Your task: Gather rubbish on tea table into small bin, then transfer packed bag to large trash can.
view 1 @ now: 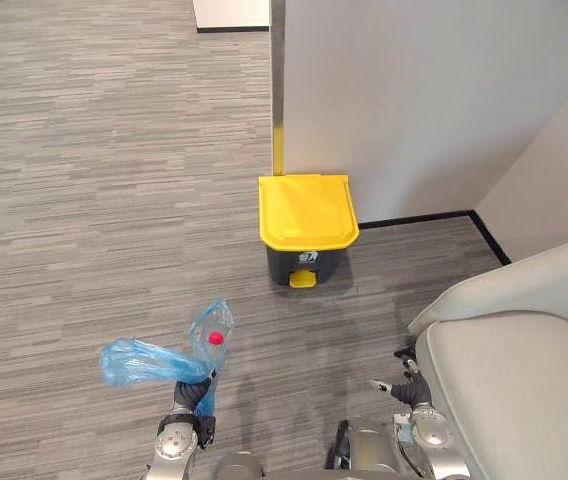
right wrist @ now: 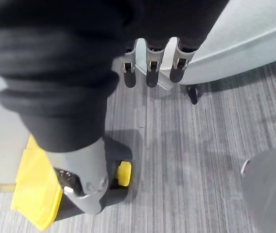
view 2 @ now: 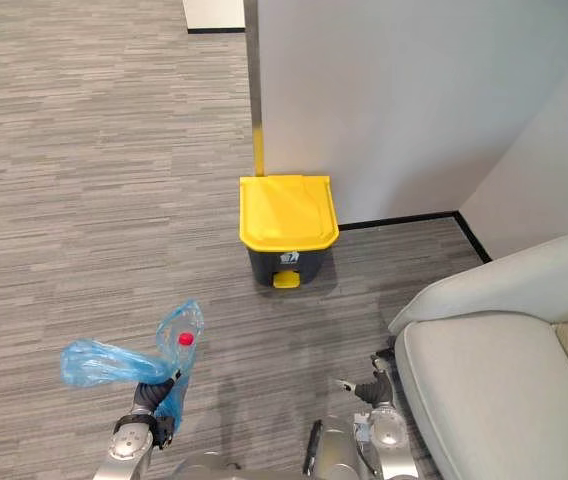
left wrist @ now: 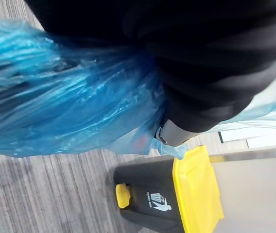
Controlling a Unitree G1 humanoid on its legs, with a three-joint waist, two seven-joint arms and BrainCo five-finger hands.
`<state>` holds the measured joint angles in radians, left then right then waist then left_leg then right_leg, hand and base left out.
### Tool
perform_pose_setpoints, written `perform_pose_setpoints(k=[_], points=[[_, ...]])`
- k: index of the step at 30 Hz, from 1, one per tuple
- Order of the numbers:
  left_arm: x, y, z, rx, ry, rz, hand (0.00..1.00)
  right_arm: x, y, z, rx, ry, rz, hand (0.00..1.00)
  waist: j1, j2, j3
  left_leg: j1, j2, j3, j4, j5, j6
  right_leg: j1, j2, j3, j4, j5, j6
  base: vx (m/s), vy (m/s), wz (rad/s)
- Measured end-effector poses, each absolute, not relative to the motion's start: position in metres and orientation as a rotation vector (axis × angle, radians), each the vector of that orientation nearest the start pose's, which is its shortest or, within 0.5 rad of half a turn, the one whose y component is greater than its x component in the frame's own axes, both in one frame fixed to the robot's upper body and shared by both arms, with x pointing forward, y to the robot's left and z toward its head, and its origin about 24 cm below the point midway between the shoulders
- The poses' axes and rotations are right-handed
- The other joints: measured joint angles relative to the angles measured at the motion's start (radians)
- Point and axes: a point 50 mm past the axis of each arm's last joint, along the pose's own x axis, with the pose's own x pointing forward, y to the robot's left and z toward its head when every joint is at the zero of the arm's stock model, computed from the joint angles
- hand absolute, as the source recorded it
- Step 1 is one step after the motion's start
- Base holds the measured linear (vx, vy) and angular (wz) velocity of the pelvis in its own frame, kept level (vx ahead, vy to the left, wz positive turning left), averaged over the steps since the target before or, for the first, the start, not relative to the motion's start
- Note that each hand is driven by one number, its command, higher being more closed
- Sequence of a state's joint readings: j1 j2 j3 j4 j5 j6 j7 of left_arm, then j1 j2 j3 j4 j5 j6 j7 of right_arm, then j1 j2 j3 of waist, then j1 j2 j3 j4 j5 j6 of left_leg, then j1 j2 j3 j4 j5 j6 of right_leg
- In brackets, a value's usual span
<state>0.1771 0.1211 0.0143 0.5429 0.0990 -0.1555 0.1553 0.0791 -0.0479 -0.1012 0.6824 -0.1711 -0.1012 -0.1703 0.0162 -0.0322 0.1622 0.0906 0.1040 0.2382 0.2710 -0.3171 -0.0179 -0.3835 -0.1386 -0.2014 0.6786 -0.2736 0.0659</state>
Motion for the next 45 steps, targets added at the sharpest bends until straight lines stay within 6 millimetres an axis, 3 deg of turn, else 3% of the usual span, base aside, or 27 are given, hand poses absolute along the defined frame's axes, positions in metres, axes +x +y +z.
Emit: perform_pose_setpoints(k=[1,2,3,6,8,9,11,14,17,18,19,22,25,27,31,33,35,36,37,40,45], points=[[0.164,0.207,-0.091,0.259,0.544,0.185,1.0,0.17,-0.197,-0.107,-0.236,0.653,-0.228,0.0,-0.013,-0.021,-0.007,0.03,-0.004,-0.029,-0.018,-0.015,-0.032,0.004,0.019,0.013,-0.201,0.145,-0.024,0.36,-0.214,0.47],[0.165,0.204,-0.093,0.25,0.552,0.181,1.0,0.166,-0.202,-0.108,-0.25,0.664,-0.234,0.0,-0.021,-0.01,-0.005,0.039,0.004,-0.051,-0.019,-0.029,-0.056,0.024,0.027,0.001,-0.199,0.179,-0.062,0.44,-0.232,0.35],[0.165,0.198,-0.097,0.231,0.567,0.173,1.0,0.167,-0.208,-0.11,-0.264,0.677,-0.238,0.0,-0.015,0.02,-0.003,0.044,0.032,-0.087,-0.027,-0.018,-0.063,0.031,0.053,-0.011,-0.183,0.162,-0.076,0.33,-0.169,0.12],[0.17,0.19,-0.097,0.208,0.562,0.166,1.0,0.163,-0.215,-0.11,-0.255,0.689,-0.272,0.0,-0.029,0.032,0.0,0.047,0.056,-0.138,0.031,0.028,-0.117,0.062,0.051,-0.049,-0.132,0.059,-0.097,0.43,-0.262,0.29],[0.172,0.184,-0.097,0.188,0.557,0.162,1.0,0.157,-0.212,-0.114,-0.241,0.706,-0.277,0.0,-0.032,0.034,0.002,-0.012,0.089,-0.17,0.217,0.055,-0.152,0.14,0.061,-0.087,-0.166,0.037,-0.103,0.34,-0.211,0.51],[0.171,0.178,-0.097,0.165,0.555,0.161,1.0,0.152,-0.207,-0.116,-0.225,0.719,-0.272,0.0,-0.023,0.034,0.003,-0.102,0.133,-0.172,0.466,0.07,-0.168,0.234,0.084,-0.102,-0.231,0.033,-0.11,0.29,-0.151,0.24],[0.167,0.175,-0.098,0.153,0.56,0.156,1.0,0.153,-0.204,-0.115,-0.208,0.711,-0.276,0.0,-0.003,0.032,0.003,-0.194,0.166,-0.118,0.637,0.061,-0.152,0.313,0.099,-0.099,-0.289,0.03,-0.115,0.27,-0.076,-0.03],[0.164,0.176,-0.096,0.144,0.555,0.155,1.0,0.158,-0.204,-0.111,-0.196,0.682,-0.285,0.0,0.004,0.026,0.005,-0.301,0.169,-0.052,0.568,0.025,-0.088,0.373,0.102,-0.088,-0.367,0.029,-0.115,0.21,0.043,-0.13],[0.162,0.178,-0.098,0.141,0.564,0.169,1.0,0.158,-0.209,-0.111,-0.191,0.683,-0.307,0.0,0.028,0.039,0.001,-0.329,0.105,-0.047,0.195,0.062,-0.076,0.41,0.079,-0.046,-0.386,0.027,-0.06,0.25,0.164,-0.34],[0.161,0.179,-0.099,0.139,0.569,0.173,1.0,0.157,-0.21,-0.112,-0.192,0.689,-0.31,0.0,0.029,0.038,0.001,-0.321,0.089,-0.052,0.141,0.157,-0.062,0.415,0.072,-0.036,-0.382,0.019,-0.044,0.27,0.225,-0.28],[0.158,0.181,-0.102,0.139,0.591,0.181,1.0,0.155,-0.206,-0.116,-0.186,0.713,-0.301,0.0,0.035,0.016,-0.006,-0.285,0.059,-0.038,0.105,0.209,-0.033,0.418,0.058,-0.003,-0.388,0.014,-0.023,0.29,0.191,-0.13],[0.163,0.19,-0.101,0.167,0.587,0.184,1.0,0.152,-0.206,-0.118,-0.182,0.727,-0.307,0.0,0.035,-0.018,-0.015,-0.286,0.012,-0.005,0.116,0.188,0.005,0.447,0.017,0.043,-0.459,0.035,0.011,0.31,0.19,-0.05],[0.161,0.195,-0.101,0.185,0.591,0.188,1.0,0.159,-0.206,-0.115,-0.182,0.709,-0.302,0.0,0.033,-0.016,-0.016,-0.245,-0.01,0.025,0.114,0.166,0.016,0.454,-0.009,0.086,-0.443,0.04,0.019,0.16,0.11,-0.3],[0.16,0.197,-0.102,0.19,0.597,0.189,1.0,0.165,-0.205,-0.115,-0.186,0.709,-0.294,0.0,0.041,-0.001,-0.017,-0.203,-0.016,0.04,0.082,0.119,0.015,0.418,-0.019,0.126,-0.346,0.024,0.046,0.12,0.09,-0.46],[0.155,0.197,-0.107,0.2,0.633,0.176,1.0,0.163,-0.203,-0.12,-0.187,0.738,-0.28,0.0,0.042,-0.006,-0.018,-0.134,-0.055,0.06,0.021,0.111,0.026,0.275,-0.072,0.148,-0.027,0.042,0.088,0.09,0.059,-0.11],[0.155,0.197,-0.108,0.206,0.635,0.17,1.0,0.161,-0.2,-0.122,-0.193,0.754,-0.264,0.0,0.02,0.006,-0.015,-0.11,-0.05,0.03,0.001,0.106,0.033,0.224,-0.053,0.146,0.013,-0.019,0.048,0.14,-0.003,0.31],[0.156,0.2,-0.107,0.22,0.632,0.168,1.0,0.161,-0.2,-0.122,-0.195,0.753,-0.263,0.0,0.001,0.004,-0.017,-0.106,-0.033,0.008,0.002,0.107,0.029,0.175,-0.013,0.144,-0.034,-0.034,0.023,0.12,-0.082,0.46],[0.155,0.201,-0.108,0.227,0.64,0.165,1.0,0.16,-0.2,-0.122,-0.195,0.756,-0.264,0.0,-0.003,0.002,-0.017,-0.101,-0.033,-0.003,0.004,0.11,0.021,0.16,0.005,0.148,-0.107,-0.025,0.016,0.19,-0.164,0.54],[0.154,0.203,-0.111,0.235,0.659,0.163,1.0,0.153,-0.203,-0.125,-0.199,0.779,-0.27,0.0,-0.003,-0.016,-0.022,-0.095,-0.048,-0.028,0.019,0.097,-0.012,0.172,0.018,0.142,-0.211,0.073,-0.005,0.19,-0.131,0.36],[0.152,0.19,-0.115,0.197,0.676,0.152,1.0,0.148,-0.211,-0.126,-0.219,0.795,-0.282,0.0,-0.001,0.021,-0.032,-0.086,-0.004,-0.049,-0.003,0.102,-0.022,0.213,0.056,0.117,-0.277,0.088,-0.027,0.18,-0.094,0.1],[0.152,0.186,-0.117,0.186,0.684,0.146,1.0,0.139,-0.215,-0.131,-0.204,0.833,-0.309,0.0,-0.004,0.028,-0.038,-0.03,0.018,-0.084,-0.097,0.131,-0.06,0.29,0.093,0.086,-0.391,0.125,-0.04,0.07,-0.077,0.08]])
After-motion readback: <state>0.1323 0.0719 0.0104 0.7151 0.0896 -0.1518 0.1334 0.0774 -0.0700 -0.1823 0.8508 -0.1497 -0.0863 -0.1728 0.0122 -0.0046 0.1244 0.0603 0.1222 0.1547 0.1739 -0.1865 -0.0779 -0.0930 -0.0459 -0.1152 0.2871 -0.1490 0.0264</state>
